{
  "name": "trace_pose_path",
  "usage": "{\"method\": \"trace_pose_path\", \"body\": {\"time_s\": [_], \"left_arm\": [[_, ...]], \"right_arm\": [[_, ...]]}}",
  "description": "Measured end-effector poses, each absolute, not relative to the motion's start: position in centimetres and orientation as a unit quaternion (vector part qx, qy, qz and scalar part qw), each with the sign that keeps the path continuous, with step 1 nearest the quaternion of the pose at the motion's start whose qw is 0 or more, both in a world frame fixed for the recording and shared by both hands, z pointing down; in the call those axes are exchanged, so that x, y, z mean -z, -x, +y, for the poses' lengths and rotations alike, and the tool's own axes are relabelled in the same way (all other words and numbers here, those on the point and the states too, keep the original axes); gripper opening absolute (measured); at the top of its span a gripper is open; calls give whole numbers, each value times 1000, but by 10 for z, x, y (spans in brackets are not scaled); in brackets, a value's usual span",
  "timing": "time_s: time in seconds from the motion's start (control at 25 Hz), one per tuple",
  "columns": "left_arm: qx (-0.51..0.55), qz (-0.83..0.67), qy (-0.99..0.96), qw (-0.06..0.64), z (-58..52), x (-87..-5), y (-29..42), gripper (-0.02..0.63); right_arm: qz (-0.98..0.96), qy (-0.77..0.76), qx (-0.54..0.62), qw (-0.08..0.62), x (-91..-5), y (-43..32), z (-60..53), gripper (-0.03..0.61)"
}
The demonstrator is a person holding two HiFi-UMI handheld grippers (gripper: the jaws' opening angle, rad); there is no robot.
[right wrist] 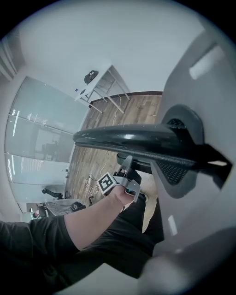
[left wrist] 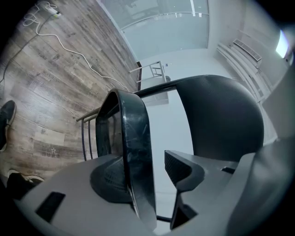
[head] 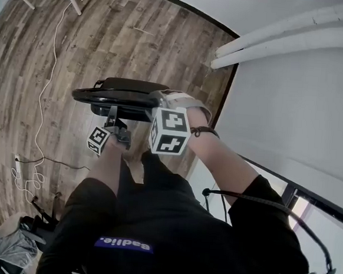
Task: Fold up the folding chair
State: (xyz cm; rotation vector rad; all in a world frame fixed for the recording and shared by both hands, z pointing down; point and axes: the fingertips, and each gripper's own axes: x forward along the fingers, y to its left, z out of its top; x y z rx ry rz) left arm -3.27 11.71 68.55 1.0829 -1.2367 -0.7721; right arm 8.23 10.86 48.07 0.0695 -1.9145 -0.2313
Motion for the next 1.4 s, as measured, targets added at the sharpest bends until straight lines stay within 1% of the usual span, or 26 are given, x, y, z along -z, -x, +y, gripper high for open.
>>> {"method": "trace_pose_path", "body": {"time_s": [0.36, 0.52, 0.8, 1.08, 1.4], "left_arm": [[334, -549, -456, 616, 82, -670, 36, 230], [316, -537, -473, 623, 69, -664, 32, 231], [313, -541, -470, 623, 70, -663, 29, 230], [284, -552, -481, 619, 74, -665, 30, 230], [264, -562, -488, 613, 65, -665, 24, 196]], "right_arm": [[-812, -30, 109, 573, -477, -80, 114, 67], [-815, -30, 103, 569, -477, -79, 117, 69], [-814, -16, 98, 573, -476, -81, 114, 71], [-817, -20, 88, 569, -476, -77, 117, 72], [-819, -25, 91, 567, -471, -82, 105, 71]]}}
